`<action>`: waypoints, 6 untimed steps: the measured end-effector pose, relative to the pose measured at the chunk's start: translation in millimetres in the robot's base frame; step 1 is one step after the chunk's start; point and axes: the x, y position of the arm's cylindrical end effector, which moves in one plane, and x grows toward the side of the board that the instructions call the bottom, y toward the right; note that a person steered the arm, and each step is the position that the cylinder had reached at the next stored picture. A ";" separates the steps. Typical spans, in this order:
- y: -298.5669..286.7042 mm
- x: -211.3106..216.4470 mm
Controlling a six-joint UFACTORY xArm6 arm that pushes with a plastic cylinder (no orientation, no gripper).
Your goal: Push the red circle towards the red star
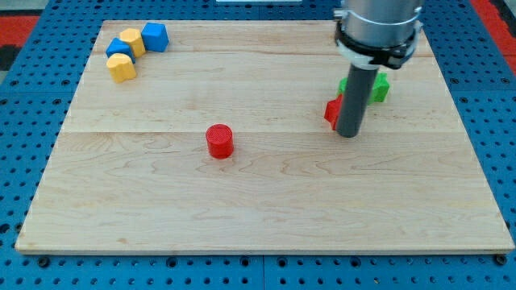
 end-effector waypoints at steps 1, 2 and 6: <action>-30.2 94.2; -126.1 100.8; -127.5 38.5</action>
